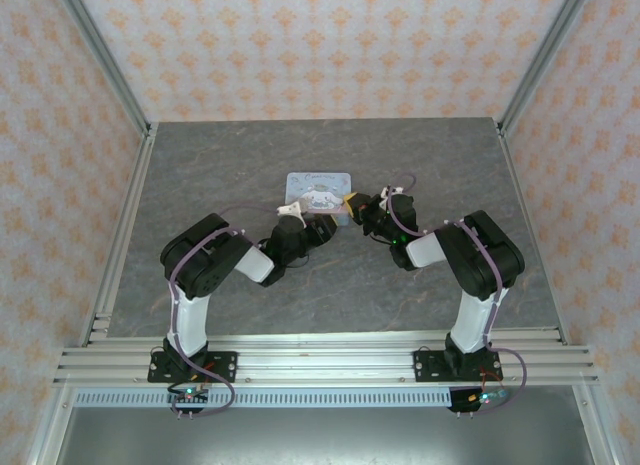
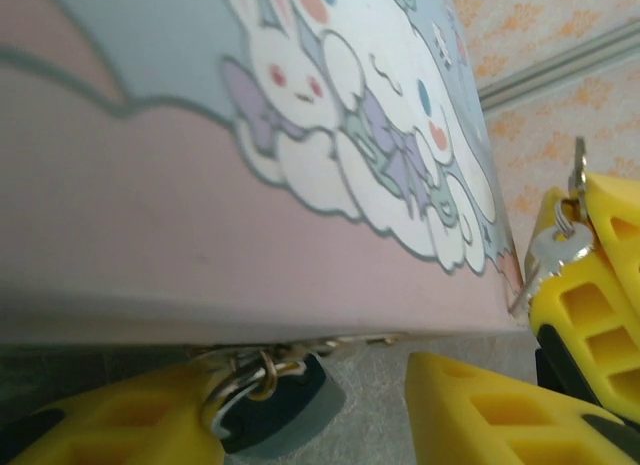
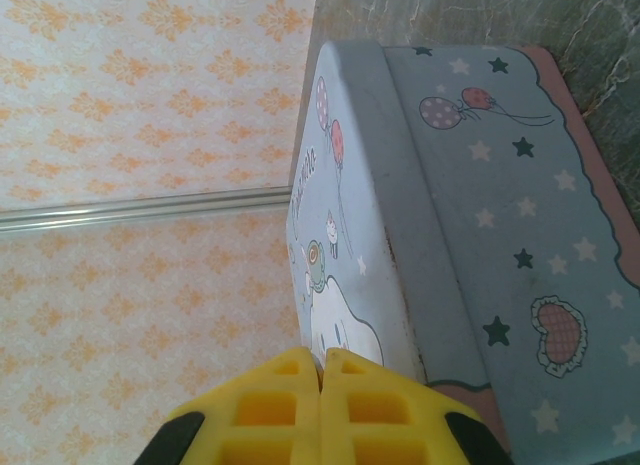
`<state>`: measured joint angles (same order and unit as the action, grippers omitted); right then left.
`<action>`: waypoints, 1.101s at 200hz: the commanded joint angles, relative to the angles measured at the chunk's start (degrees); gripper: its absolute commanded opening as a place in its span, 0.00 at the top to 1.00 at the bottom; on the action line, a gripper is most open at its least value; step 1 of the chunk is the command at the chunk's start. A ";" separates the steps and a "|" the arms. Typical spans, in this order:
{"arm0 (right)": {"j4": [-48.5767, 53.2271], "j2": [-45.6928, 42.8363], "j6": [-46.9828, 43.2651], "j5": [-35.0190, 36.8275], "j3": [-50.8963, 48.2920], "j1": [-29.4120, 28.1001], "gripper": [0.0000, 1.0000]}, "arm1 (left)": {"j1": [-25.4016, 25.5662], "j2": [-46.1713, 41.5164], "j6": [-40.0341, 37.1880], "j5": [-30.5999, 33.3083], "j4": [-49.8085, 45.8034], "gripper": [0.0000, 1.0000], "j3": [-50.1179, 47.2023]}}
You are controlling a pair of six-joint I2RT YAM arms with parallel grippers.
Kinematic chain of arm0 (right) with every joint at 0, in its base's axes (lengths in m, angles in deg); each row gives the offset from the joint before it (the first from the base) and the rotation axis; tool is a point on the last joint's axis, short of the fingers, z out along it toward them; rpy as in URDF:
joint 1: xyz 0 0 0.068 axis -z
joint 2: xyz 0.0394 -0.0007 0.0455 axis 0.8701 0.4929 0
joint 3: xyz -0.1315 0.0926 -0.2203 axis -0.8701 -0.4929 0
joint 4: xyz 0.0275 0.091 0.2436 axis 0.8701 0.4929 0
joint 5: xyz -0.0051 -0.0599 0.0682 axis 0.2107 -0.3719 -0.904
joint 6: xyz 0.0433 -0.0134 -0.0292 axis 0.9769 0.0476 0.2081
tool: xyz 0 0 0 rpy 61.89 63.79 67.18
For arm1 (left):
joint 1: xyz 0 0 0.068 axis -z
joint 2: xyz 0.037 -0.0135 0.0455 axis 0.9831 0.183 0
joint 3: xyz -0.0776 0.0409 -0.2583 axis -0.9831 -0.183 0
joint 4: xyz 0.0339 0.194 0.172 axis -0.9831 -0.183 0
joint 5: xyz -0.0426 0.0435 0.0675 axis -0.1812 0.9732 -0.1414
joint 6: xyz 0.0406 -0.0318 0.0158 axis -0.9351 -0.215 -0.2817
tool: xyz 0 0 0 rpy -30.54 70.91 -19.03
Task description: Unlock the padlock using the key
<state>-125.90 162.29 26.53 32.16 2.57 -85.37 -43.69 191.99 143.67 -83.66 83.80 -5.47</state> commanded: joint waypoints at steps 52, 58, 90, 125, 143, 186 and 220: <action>3.00 2.56 0.15 0.03 -0.21 0.47 1.00 | 1.34 1.03 3.95 6.04 5.90 0.64 -1.34; 3.03 2.49 0.11 0.06 -0.23 0.47 1.00 | 1.41 0.85 4.14 6.20 6.15 0.64 -1.62; 3.01 2.66 0.22 0.06 -0.11 0.42 1.00 | 2.03 -0.53 5.36 7.17 7.87 0.64 -2.85; 2.86 2.84 0.34 0.03 -0.11 0.40 1.00 | 2.94 0.33 6.25 7.53 8.10 0.64 -2.09; 2.81 3.01 0.47 -0.03 -0.06 0.40 1.00 | 3.08 1.40 6.86 8.19 8.30 0.64 -1.89; 2.68 3.02 0.50 0.06 -0.23 0.46 1.00 | 3.17 2.22 7.96 10.71 7.19 0.65 -2.05; 2.56 3.08 0.50 0.06 -0.21 0.46 1.00 | 3.17 2.15 8.45 12.21 5.84 0.71 -2.41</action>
<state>-127.02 162.94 26.99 31.94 2.63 -85.16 -40.91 193.25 151.63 -74.90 89.24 -7.76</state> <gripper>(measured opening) 0.045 0.295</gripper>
